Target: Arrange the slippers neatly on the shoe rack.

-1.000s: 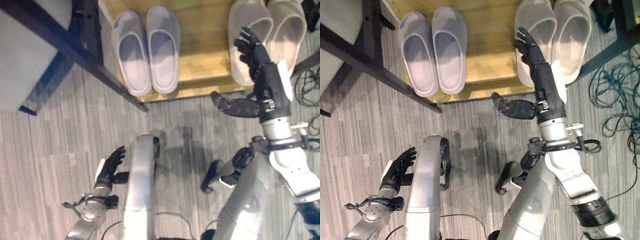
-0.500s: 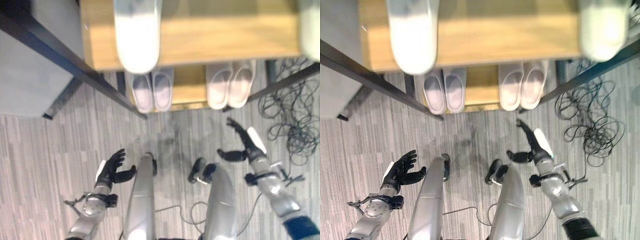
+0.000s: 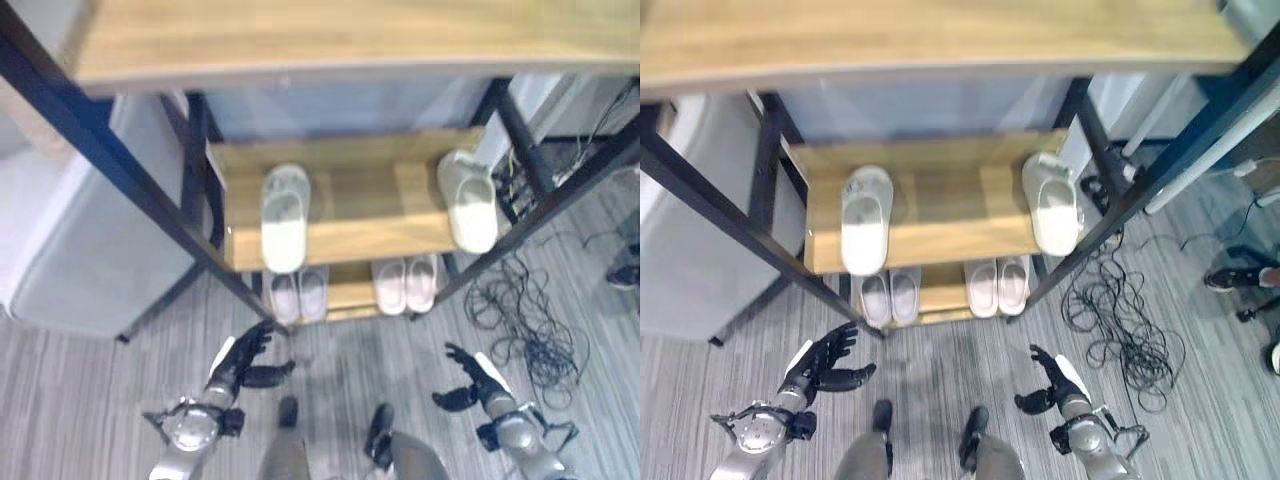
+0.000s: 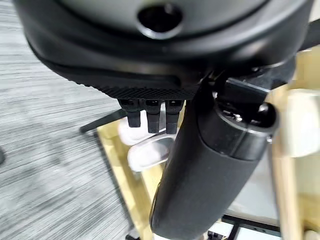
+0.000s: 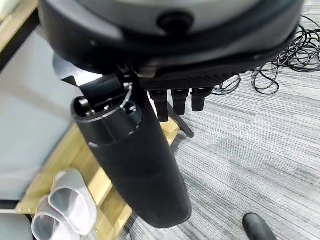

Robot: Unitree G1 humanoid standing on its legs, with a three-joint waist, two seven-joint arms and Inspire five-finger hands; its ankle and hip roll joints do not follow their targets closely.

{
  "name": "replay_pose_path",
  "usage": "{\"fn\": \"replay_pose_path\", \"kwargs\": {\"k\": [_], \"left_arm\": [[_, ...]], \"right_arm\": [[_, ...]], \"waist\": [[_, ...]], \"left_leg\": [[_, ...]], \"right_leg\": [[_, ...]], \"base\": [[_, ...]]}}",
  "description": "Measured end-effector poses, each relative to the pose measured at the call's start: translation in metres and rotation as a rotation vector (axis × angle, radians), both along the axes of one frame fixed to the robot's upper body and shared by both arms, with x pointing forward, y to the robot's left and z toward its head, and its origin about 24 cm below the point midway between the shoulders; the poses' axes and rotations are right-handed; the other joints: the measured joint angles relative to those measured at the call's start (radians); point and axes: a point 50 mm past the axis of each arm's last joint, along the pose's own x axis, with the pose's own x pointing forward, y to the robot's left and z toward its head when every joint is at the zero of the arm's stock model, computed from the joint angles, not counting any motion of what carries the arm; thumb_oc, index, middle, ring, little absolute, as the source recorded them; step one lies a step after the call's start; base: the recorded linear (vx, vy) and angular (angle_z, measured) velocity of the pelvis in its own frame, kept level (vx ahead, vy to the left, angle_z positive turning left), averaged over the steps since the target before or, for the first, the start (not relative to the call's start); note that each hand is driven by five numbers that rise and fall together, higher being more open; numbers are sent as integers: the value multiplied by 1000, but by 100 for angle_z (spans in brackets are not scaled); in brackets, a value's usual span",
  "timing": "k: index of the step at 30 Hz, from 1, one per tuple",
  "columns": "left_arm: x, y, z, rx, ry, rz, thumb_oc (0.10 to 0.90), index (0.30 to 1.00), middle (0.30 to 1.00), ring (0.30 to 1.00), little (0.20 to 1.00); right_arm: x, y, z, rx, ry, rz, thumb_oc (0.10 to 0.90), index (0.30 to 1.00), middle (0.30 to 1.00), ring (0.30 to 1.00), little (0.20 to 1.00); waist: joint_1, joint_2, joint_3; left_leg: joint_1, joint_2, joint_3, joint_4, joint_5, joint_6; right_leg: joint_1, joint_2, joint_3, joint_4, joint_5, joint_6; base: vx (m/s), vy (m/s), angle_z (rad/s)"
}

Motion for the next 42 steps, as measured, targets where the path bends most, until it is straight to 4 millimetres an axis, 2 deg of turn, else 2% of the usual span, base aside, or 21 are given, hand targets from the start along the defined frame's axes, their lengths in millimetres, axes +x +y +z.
{"fn": "replay_pose_path", "kwargs": {"k": [1, 4, 8, 10, 11, 13, 18, 23, 25, 31, 36, 42], "left_arm": [[-4, -1, -3, 1, 17, -9, 800, 900, 900, 900, 900], [-10, -4, -3, -13, 26, -27, 800, 900, 900, 900, 900], [-7, -19, 6, -51, -5, -101, 800, 900, 900, 900, 900], [-6, -27, 10, -70, -22, -135, 800, 900, 900, 900, 900], [-4, -39, 15, -106, -46, -175, 800, 900, 900, 900, 900], [-2, -48, 21, -135, -77, -207, 800, 900, 900, 900, 900], [3, -60, 33, -163, -126, -260, 800, 900, 900, 900, 900], [11, -70, 46, -232, -189, -260, 800, 900, 900, 900, 900], [24, -72, 58, -175, -248, -280, 800, 900, 900, 900, 900], [39, -62, 72, 8, -353, -222, 800, 900, 900, 900, 900], [47, -37, 76, 208, -389, -139, 800, 900, 900, 900, 900], [60, -11, 84, 454, -421, -112, 800, 900, 900, 900, 900]], "right_arm": [[-7, -1, -7, 0, 42, -11, 800, 900, 900, 900, 900], [-19, -1, -14, 8, 88, -22, 800, 900, 900, 900, 900], [-35, 1, -24, 22, 142, -42, 800, 900, 900, 900, 900], [-38, 1, -26, 23, 154, -47, 800, 900, 900, 900, 900], [-42, -1, -29, 20, 177, -63, 800, 900, 900, 900, 900], [-45, -2, -30, 17, 190, -73, 800, 900, 900, 900, 900], [-61, -6, -37, -6, 249, -85, 800, 900, 900, 900, 900], [-77, -6, -43, -5, 296, -97, 800, 900, 900, 900, 900], [-79, -4, -44, 0, 302, -98, 800, 900, 900, 900, 900], [-77, -4, -44, 1, 298, -97, 800, 900, 900, 900, 900], [-76, -4, -44, 0, 293, -97, 800, 900, 900, 900, 900], [-77, -5, -44, -2, 296, -97, 800, 900, 900, 900, 900]], "waist": [[0, 15, -21], [0, 36, -60], [-2, 48, -87], [-2, 54, -90], [-9, 65, -98], [-20, 73, -103], [-39, 91, -112], [-52, 95, -115], [-54, 95, -115], [-56, 95, -115], [-56, 90, -114], [-57, 70, -114]], "left_leg": [[35, 3, 7, -29, 6, -2], [71, 5, 21, -64, 14, -2], [115, 6, 25, -101, 28, -12], [126, 6, 27, -108, 31, -15], [134, 6, 27, -115, 35, -16], [134, 5, 26, -116, 40, -18], [150, 7, 29, -119, 45, -21], [166, 7, 43, -133, 56, -17], [169, 8, 43, -133, 56, -16], [170, 7, 43, -133, 56, -17], [168, 7, 44, -133, 56, -17], [149, 6, 48, -133, 56, -17]], "right_leg": [[40, 11, 0, -47, 17, 6], [92, 29, 2, -131, 51, 11], [164, 48, 0, -235, 98, 15], [173, 49, 0, -238, 99, 15], [179, 48, 0, -238, 98, 17], [179, 48, 0, -238, 98, 17], [199, 49, 2, -245, 94, 24], [200, 49, 14, -245, 99, 27], [204, 49, 13, -243, 100, 26], [204, 48, 13, -239, 101, 26], [202, 49, 14, -239, 101, 27], [180, 48, 20, -238, 104, 28]], "base": [[82, -47, -7], [66, -44, -6], [31, -31, 0], [0, 0, 0], [0, 0, 0], [0, 0, 0], [1, -2, -1], [11, -7, -6], [0, 0, 0], [5, 3, 0], [0, 0, 0], [0, 0, 0]]}}
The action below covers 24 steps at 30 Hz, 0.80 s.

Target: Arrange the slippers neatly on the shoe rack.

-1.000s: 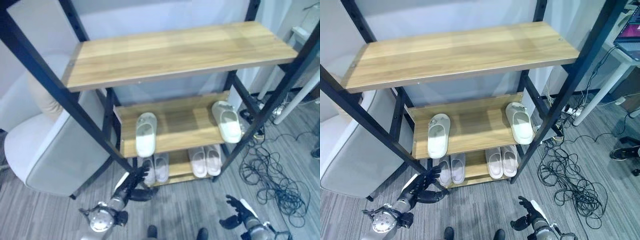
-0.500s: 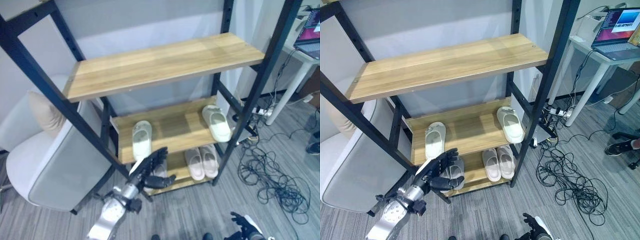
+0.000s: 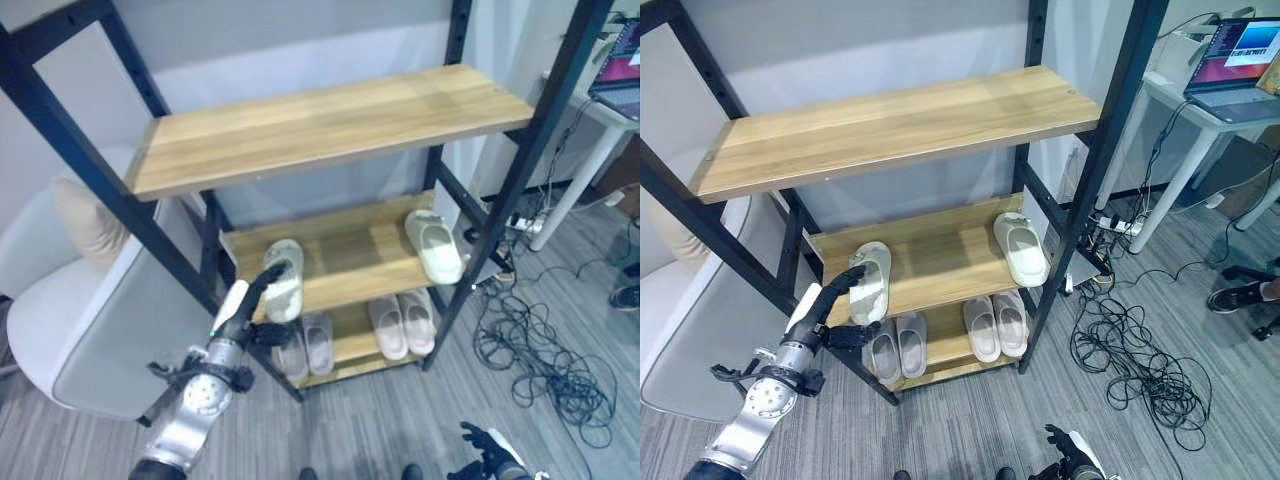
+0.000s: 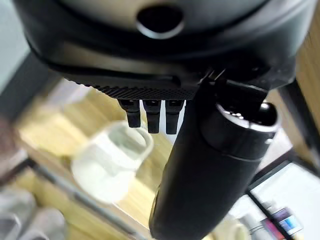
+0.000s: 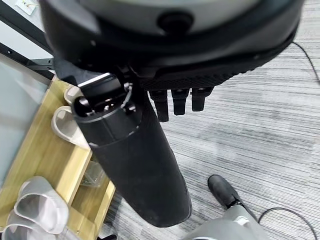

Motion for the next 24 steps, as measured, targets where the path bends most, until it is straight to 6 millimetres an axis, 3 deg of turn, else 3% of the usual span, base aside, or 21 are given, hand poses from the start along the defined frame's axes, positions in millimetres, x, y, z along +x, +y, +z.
{"fn": "replay_pose_path", "kwargs": {"k": [5, 12, 14, 18, 24], "left_arm": [[18, 3, 11, 102, -72, 27, 800, 900, 900, 900, 900], [43, 13, 34, 258, -172, 86, 800, 900, 900, 900, 900], [56, 20, 54, 358, -234, 108, 800, 900, 900, 900, 900], [65, 36, 73, 594, -263, 113, 800, 900, 900, 900, 900], [70, 49, 80, 696, -262, 151, 800, 900, 900, 900, 900]], "right_arm": [[-2, -2, -3, -10, 22, -2, 800, 900, 900, 900, 900], [10, 0, 0, -11, -7, 13, 800, 900, 900, 900, 900], [21, 5, 3, -6, -30, 39, 800, 900, 900, 900, 900], [29, 6, 5, -9, -54, 46, 800, 900, 900, 900, 900], [29, 9, 5, -8, -49, 67, 800, 900, 900, 900, 900]], "waist": [[-6, -20, 2], [-31, -36, 12], [-45, -50, 39], [-49, -60, 55], [-52, -75, 78]], "left_leg": [[-23, -3, 4, 0, 3, 1], [-77, -4, 27, 0, 11, 0], [-109, -4, 28, 0, 24, 0], [-149, -4, 47, -1, 31, 1], [-158, -3, 54, -1, 32, 2]], "right_leg": [[-33, -2, 6, 0, 16, -10], [-101, -4, 26, 1, 36, -13], [-135, -3, 30, 1, 48, -16], [-185, -5, 44, 1, 53, -11], [-199, -3, 50, 1, 65, -23]], "base": [[-31, 16, -3], [-80, 19, -10], [-72, 30, -4], [-53, 25, -12], [-22, 16, -5]]}}
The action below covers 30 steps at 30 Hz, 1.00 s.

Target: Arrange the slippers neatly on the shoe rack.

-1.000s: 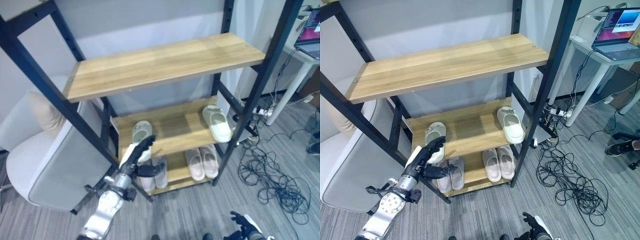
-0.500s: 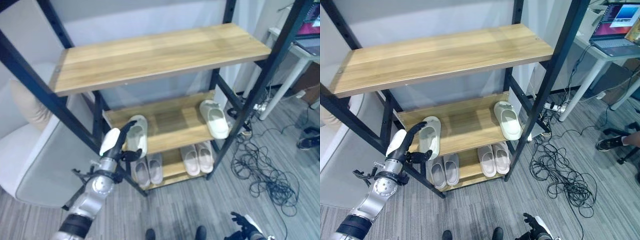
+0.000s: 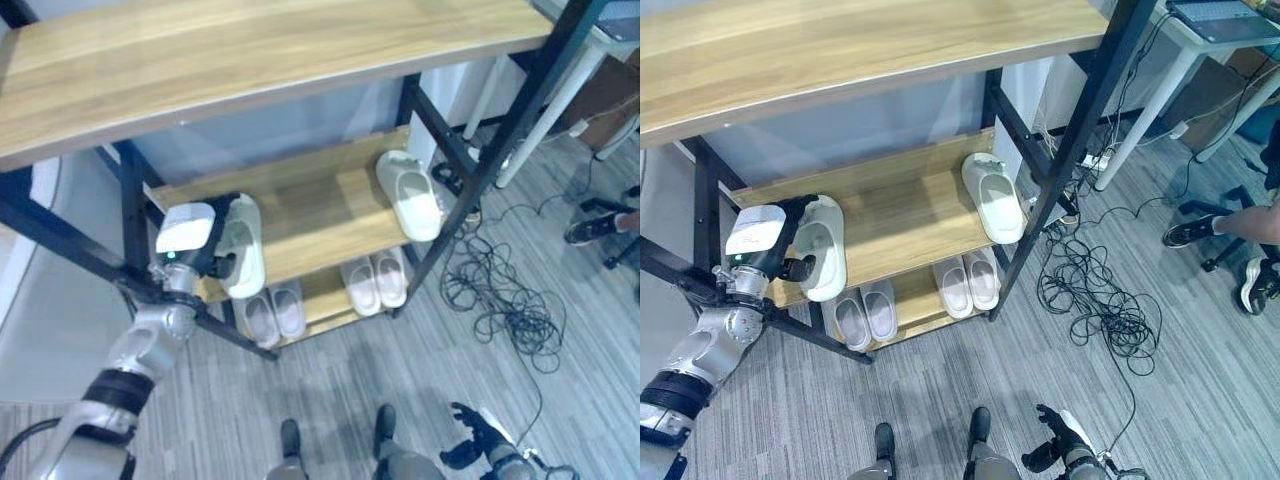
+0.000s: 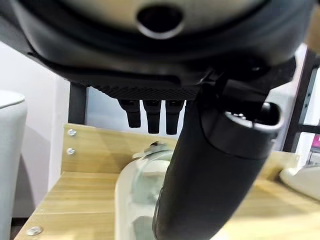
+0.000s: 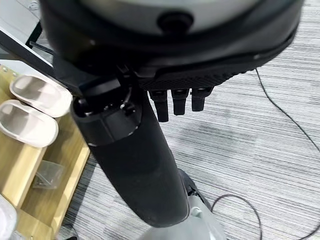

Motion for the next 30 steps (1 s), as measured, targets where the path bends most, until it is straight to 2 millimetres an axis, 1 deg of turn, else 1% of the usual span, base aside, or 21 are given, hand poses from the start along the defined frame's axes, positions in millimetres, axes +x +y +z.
{"fn": "replay_pose_path", "kwargs": {"k": [2, 5, 7, 8, 9, 10, 12, 13, 14, 15, 17, 20, 27, 30], "left_arm": [[3, -1, 4, 27, -9, -4, 800, 900, 900, 900, 900], [10, -2, 21, 91, -46, -30, 800, 900, 900, 900, 900], [13, -3, 27, 94, -68, -30, 800, 900, 900, 900, 900], [15, -3, 26, 106, -56, -21, 725, 787, 787, 787, 787], [17, -3, 26, 111, -53, -19, 577, 566, 566, 566, 566], [19, -6, 32, 111, -72, -35, 400, 300, 300, 300, 300], [21, -6, 37, 119, -79, -33, 400, 300, 300, 300, 300], [22, -2, 38, 124, -79, -15, 400, 300, 300, 300, 300], [23, -3, 42, 121, -102, -14, 400, 300, 300, 300, 300], [26, -4, 52, 117, -138, -14, 400, 300, 300, 300, 300], [29, -2, 63, 122, -163, 2, 400, 300, 300, 300, 300], [29, -4, 67, 118, -181, -4, 400, 300, 300, 300, 300], [30, -6, 71, 74, -198, -15, 400, 300, 300, 300, 300], [30, -15, 68, 40, -197, -39, 400, 300, 300, 300, 300]], "right_arm": [[2, 1, 1, 3, -11, 6, 800, 900, 900, 900, 900], [8, 4, 3, 11, -36, 23, 800, 900, 900, 900, 900], [12, 6, 5, 12, -45, 31, 800, 900, 900, 900, 900], [15, 8, 6, 17, -59, 42, 800, 900, 900, 900, 900], [17, 9, 7, 21, -69, 46, 800, 900, 900, 900, 900], [19, 9, 8, 22, -76, 48, 800, 900, 900, 900, 900], [21, 9, 8, 27, -79, 45, 800, 900, 900, 900, 900], [23, 11, 10, 29, -88, 54, 800, 900, 900, 900, 900], [23, 12, 10, 33, -91, 55, 800, 900, 900, 900, 900], [25, 13, 11, 40, -99, 55, 800, 900, 900, 900, 900], [28, 15, 13, 46, -117, 61, 800, 900, 900, 900, 900], [26, 15, 12, 45, -109, 62, 800, 900, 900, 900, 900], [28, 16, 13, 47, -116, 66, 800, 900, 900, 900, 900], [27, 15, 12, 44, -110, 61, 800, 900, 900, 900, 900]], "waist": [[1, -5, 13], [6, -10, 19], [5, -10, 20], [2, -15, 22], [1, -17, 24], [3, -21, 27], [4, -24, 28], [0, -30, 32], [0, -35, 35], [0, -43, 40], [-2, -56, 47], [-6, -56, 48], [-12, -52, 51], [-11, -46, 54]], "left_leg": [[-1, 0, 0, 0, 0, 0], [-35, -2, -1, 0, 6, 0], [-40, -2, 0, 0, 8, 0], [-40, -2, 3, 0, 9, 0], [-45, -1, 5, 0, 9, 0], [-55, -1, 7, 0, 11, -1], [-62, -1, 8, 0, 15, 0], [-63, -1, 13, 0, 16, 0], [-64, -1, 15, 0, 16, 0], [-68, -1, 17, 0, 17, 0], [-70, -1, 28, 0, 18, 0], [-69, -2, 31, 0, 18, 0], [-67, -2, 34, 0, 18, 0], [-66, -3, 34, 0, 18, 0]], "right_leg": [[-1, 0, 2, 0, 0, 0], [-34, -1, 6, 0, -1, 7], [-40, -2, 8, 0, 5, 5], [-44, -1, 11, 0, 4, 6], [-50, -1, 12, 0, 4, 6], [-60, -1, 13, 0, 8, 8], [-67, -1, 14, 0, 12, 8], [-70, -1, 18, 0, 14, 9], [-73, -1, 21, 0, 14, 9], [-78, 0, 24, 0, 17, 7], [-87, -1, 33, 0, 21, 7], [-88, -1, 33, 0, 28, -2], [-87, -1, 34, 0, 28, -2], [-86, -2, 36, 0, 28, -1]], "base": [[-50, 10, 0], [-37, 0, 1], [-15, 0, -2], [-22, -1, -8], [-22, -4, -8], [-21, -4, -5], [-7, -4, -3], [-13, -8, -8], [-22, -15, -9], [-15, -11, -8], [-15, -13, -12], [-3, -4, -3], [0, 0, 0], [0, 0, 0]]}}
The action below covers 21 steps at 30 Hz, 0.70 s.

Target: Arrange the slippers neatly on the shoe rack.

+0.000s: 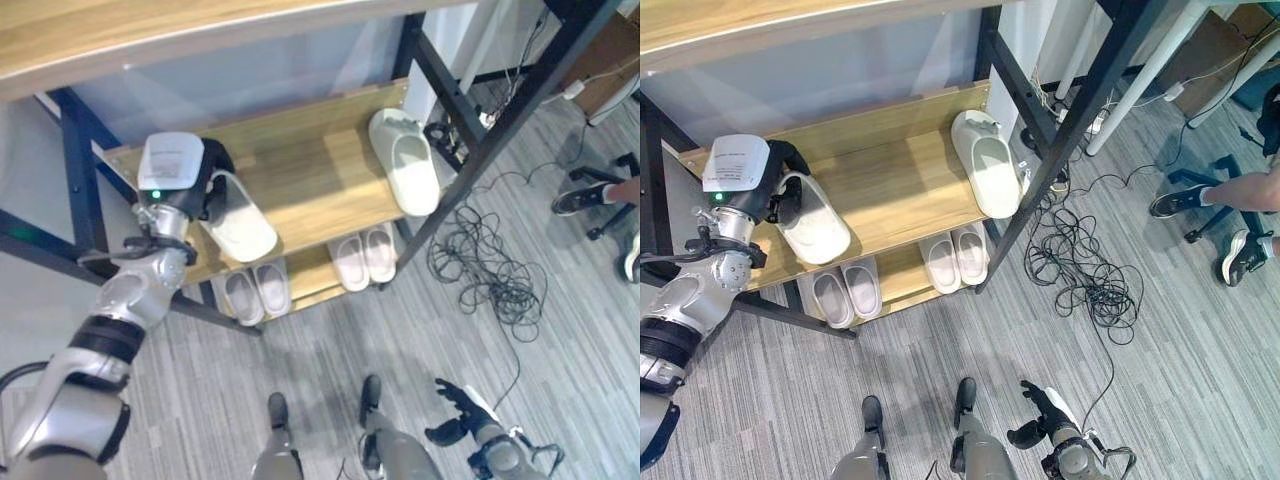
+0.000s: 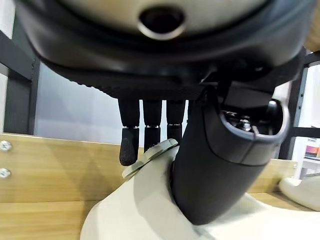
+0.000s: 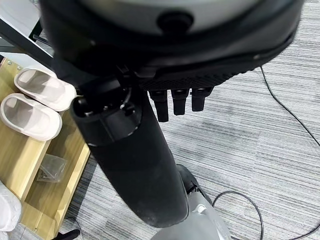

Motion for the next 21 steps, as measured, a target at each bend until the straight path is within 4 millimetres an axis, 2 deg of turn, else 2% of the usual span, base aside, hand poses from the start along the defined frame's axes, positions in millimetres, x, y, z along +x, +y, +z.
{"fn": "replay_pose_path", "kwargs": {"k": [5, 9, 14, 21], "left_arm": [[1, -15, -4, -89, -7, -49, 400, 300, 300, 300, 300], [1, -43, -8, -191, -19, -146, 400, 300, 300, 300, 300], [-1, -66, -8, -282, -35, -242, 400, 300, 300, 300, 300], [-3, -75, -5, -327, -44, -288, 400, 300, 300, 300, 300]], "right_arm": [[-1, 0, 0, -1, 1, -3, 800, 900, 900, 900, 900], [0, -1, 0, -5, -3, -11, 800, 900, 900, 900, 900], [4, -2, 2, -11, -15, -17, 800, 900, 900, 900, 900], [9, -2, 4, -21, -31, -25, 800, 900, 900, 900, 900]], "waist": [[-1, 21, 12], [-3, 30, 20], [-17, 36, 24], [-42, 62, 40]], "left_leg": [[3, -5, 5, 0, 0, 1], [2, -6, 8, 0, 0, 1], [-1, -7, 27, 0, -3, 5], [14, -8, 58, -1, -8, 10]], "right_leg": [[0, -4, 4, 0, -1, 3], [-2, -6, 7, 0, 0, 4], [-16, -5, 28, 0, 5, 3], [-20, -5, 55, 0, 9, 6]], "base": [[-1, -6, -1], [-1, -2, -1], [-1, -6, -9], [7, 0, -13]]}}
